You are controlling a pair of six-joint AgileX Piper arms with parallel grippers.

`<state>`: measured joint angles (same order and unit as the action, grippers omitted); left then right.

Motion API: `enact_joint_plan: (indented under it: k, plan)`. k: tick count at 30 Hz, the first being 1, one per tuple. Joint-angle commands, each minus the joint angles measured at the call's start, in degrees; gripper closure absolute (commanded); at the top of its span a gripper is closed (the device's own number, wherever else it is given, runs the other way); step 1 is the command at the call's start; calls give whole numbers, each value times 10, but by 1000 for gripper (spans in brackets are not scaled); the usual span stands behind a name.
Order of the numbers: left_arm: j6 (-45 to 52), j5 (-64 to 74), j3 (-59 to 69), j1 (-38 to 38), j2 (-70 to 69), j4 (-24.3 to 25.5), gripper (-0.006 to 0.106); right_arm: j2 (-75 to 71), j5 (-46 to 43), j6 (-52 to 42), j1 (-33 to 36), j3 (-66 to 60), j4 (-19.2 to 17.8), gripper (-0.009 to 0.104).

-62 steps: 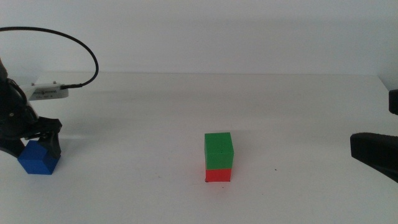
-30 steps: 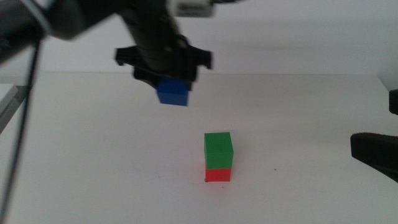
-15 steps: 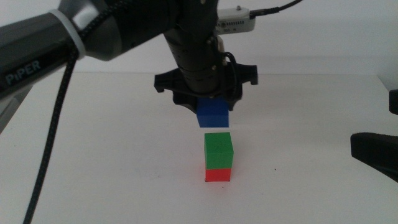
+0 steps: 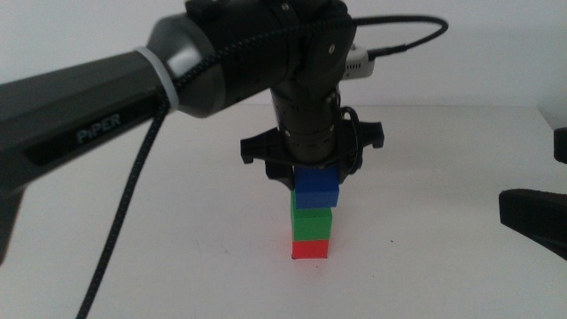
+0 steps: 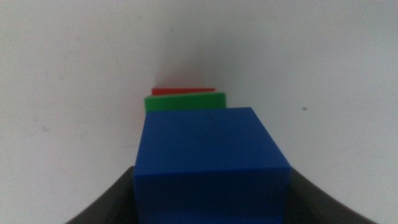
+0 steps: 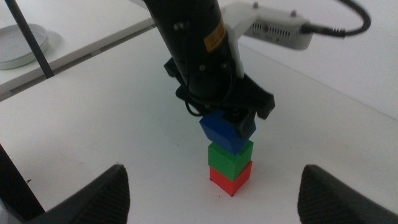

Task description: Stack red cubes first, then green, then blue cubes in a specific spot.

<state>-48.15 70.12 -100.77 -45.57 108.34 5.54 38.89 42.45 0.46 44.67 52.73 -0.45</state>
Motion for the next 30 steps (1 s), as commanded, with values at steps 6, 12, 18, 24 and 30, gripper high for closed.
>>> enact_joint_plan:
  k: [6, 12, 18, 24, 30]
  plan:
    - [-24, -2, 17, -2, 5, 12, 102, -2, -4, -5, -1, -4, -2, 3]
    - [-24, -2, 17, -2, 5, 14, 102, -2, -4, -5, -1, -4, -2, 3]
    - [-28, -2, 17, -2, 9, 6, 102, -2, -4, -5, -1, -4, -2, 3]
    - [-27, -2, 17, 0, 20, 2, 102, -2, -4, -5, -1, -4, -2, 3]
    - [-9, -2, 11, 4, 22, 2, 102, -2, -4, -5, -1, -4, -2, 3]
